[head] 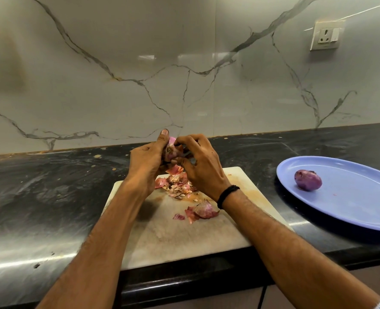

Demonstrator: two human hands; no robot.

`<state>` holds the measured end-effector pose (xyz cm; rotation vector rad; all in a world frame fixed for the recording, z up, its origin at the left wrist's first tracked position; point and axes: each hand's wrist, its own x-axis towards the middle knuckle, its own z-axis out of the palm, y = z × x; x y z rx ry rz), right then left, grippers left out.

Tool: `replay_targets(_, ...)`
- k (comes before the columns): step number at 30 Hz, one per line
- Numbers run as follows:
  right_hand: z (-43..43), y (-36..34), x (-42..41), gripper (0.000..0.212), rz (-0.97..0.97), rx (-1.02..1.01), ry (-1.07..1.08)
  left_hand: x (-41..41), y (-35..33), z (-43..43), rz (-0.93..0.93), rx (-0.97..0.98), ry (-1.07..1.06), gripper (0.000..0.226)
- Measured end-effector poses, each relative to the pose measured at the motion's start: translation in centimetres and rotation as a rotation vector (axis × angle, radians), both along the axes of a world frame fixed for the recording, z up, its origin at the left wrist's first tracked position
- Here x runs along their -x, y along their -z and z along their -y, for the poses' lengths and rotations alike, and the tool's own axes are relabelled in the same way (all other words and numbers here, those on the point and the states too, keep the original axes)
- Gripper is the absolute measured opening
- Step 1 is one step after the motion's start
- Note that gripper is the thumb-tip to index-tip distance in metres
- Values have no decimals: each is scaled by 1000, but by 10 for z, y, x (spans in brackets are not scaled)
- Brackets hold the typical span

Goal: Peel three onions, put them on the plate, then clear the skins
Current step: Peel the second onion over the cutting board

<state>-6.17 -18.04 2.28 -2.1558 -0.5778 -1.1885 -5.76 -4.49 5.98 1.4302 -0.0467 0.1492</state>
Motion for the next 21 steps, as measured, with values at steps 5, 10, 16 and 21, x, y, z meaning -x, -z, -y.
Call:
replay_targets(5,1,-1,2,34,6,34,-11,1,0,0,-6,-30,-27,41)
replay_targets(10,2,-1,2,27,25,52,-18,1,2,0,4,-67,-57,48)
replay_targets(16,4,1,0,22,27,72,-36,-2,5,0,15,-104,-87,50)
replay_targets(21,4,2,-2,9,47,40,-11,-3,3,0,14,-40,-116,42)
